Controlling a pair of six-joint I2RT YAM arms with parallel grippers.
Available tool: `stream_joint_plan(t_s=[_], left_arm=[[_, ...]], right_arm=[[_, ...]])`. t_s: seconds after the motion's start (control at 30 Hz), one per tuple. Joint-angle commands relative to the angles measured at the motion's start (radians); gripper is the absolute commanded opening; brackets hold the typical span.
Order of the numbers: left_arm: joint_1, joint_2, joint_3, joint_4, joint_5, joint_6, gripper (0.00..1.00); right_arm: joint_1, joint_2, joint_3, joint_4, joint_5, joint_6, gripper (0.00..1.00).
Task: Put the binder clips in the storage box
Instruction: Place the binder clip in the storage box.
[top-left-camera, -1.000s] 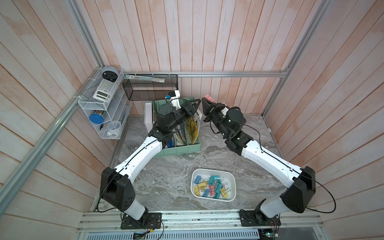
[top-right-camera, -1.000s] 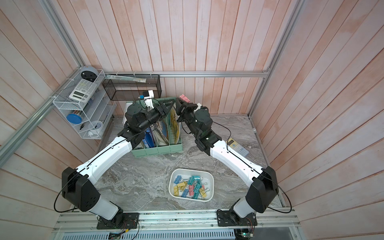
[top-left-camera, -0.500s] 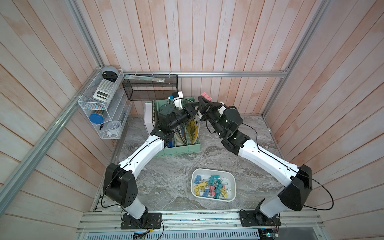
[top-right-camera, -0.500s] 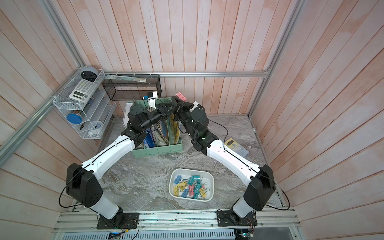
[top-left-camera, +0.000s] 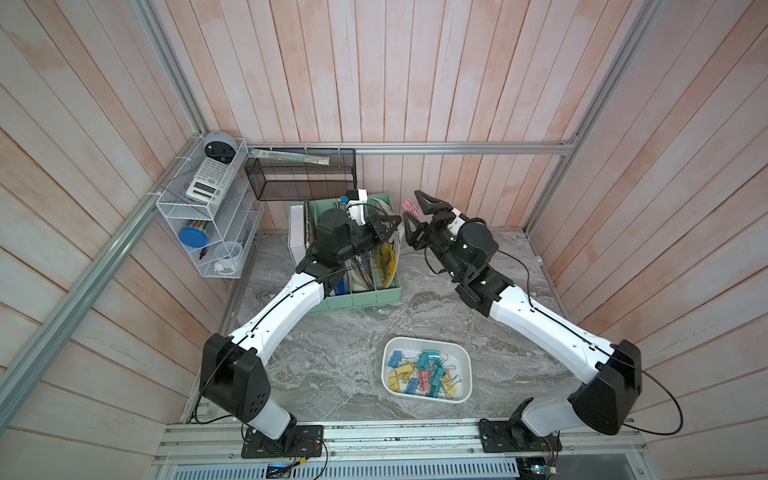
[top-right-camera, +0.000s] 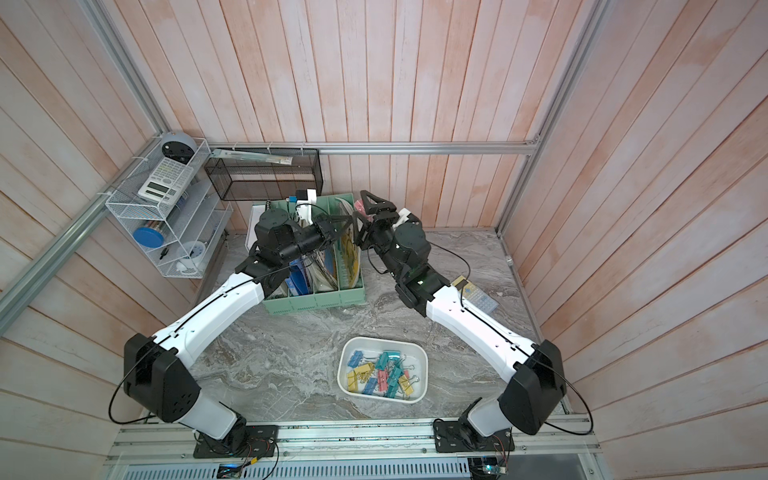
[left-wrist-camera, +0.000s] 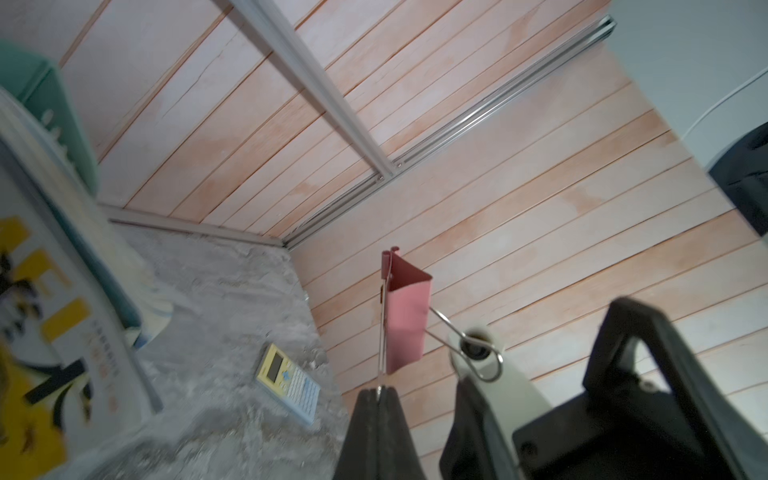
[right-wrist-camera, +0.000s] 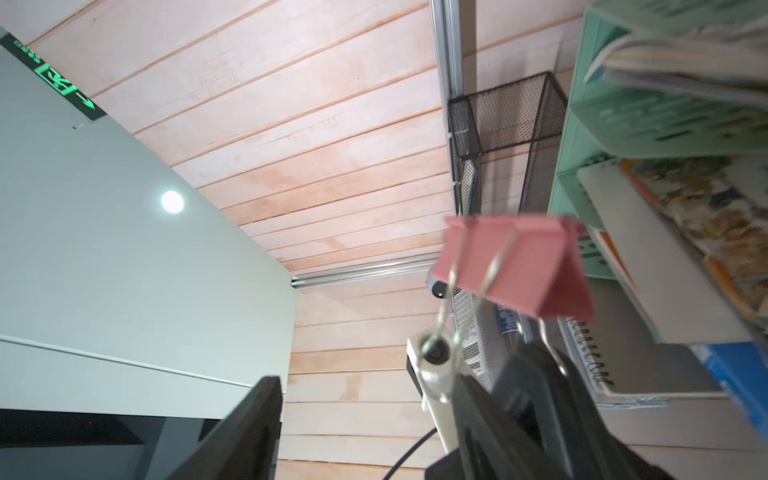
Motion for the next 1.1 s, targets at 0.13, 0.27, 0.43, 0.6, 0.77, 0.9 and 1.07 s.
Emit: stream_joint_plan(t_s=[0.13, 0.27, 0.43, 0.6, 0.77, 0.9, 1.07], left_arm=[[-0.180, -0.193, -0.121, -0.637, -0.205, 0.677, 0.00], [-0.333, -0.194, -0.207, -0.743, -0.284, 0.847, 0.00], [-0.419, -0.171, -0.295, -0.730, -0.305, 0.851, 0.00], [-0.432, -0.068, -0.320, -0.712, -0.288, 0.926, 0.00], [-0.456, 0.024, -0.247, -0.689, -0.276, 0.941, 0.14], [-0.475, 0.047, -0.233, -0.672, -0.350, 0.884, 0.45], [-0.464, -0.132, -0.243, -0.608, -0.593, 0.743, 0.71]], right_arm=[[-0.167, -0.298, -0.014, -0.446, 0.072, -0.366, 0.75], [-0.308, -0.364, -0.097, -0.519, -0.023, -0.442, 0.64], [-0.367, -0.393, -0.179, -0.539, -0.118, -0.429, 0.65], [-0.406, -0.399, -0.192, -0.632, -0.157, -0.482, 0.68], [-0.481, -0.423, -0.268, -0.653, -0.244, -0.474, 0.69], [-0.535, -0.459, -0.302, -0.700, -0.282, -0.540, 0.70], [-0.556, -0.492, -0.262, -0.931, -0.128, -0.941, 0.72]])
